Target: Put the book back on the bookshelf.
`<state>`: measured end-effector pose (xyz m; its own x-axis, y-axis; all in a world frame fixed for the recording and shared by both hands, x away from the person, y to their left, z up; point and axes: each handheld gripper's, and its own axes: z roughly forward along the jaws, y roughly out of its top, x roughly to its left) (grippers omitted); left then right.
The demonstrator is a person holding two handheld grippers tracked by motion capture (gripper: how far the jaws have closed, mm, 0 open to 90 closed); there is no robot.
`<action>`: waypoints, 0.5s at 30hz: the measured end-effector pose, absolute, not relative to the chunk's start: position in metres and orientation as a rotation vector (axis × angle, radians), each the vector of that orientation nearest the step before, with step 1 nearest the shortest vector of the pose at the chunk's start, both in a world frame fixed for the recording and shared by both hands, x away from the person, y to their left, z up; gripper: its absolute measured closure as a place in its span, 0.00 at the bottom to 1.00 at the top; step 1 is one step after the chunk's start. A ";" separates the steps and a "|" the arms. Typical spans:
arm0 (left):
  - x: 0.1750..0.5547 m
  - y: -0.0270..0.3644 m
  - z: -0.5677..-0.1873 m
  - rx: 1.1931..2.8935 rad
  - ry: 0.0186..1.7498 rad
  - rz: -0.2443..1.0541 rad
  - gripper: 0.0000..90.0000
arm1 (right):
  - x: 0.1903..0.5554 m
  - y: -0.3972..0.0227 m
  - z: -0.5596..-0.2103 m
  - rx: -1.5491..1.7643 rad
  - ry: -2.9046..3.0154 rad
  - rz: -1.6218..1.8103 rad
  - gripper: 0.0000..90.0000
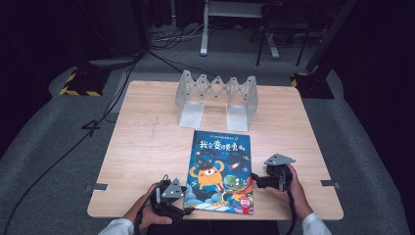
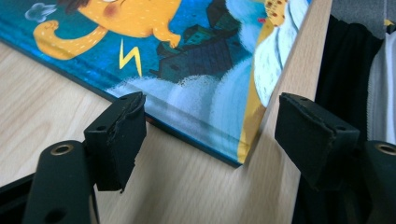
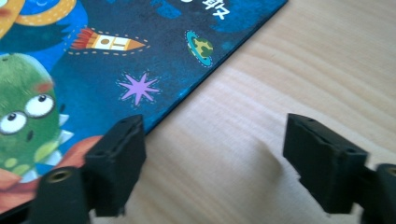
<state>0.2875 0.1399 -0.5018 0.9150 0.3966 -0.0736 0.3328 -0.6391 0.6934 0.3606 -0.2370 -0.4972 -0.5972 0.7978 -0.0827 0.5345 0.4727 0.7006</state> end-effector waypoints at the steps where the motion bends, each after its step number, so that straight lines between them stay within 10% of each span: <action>1: 0.288 0.138 -0.502 2.317 0.520 0.126 0.28 | 0.361 -0.242 -0.499 1.148 2.318 0.935 0.29; 15: 0.286 0.130 -0.503 2.331 0.511 0.171 0.28 | 0.335 -0.255 -0.492 1.097 2.508 0.854 0.18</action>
<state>0.2858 0.1304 -0.5026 0.9121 0.4091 -0.0251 0.3120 -0.6533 0.6899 0.3349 -0.2555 -0.4917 -0.6756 0.7371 -0.0131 0.5761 0.5389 0.6145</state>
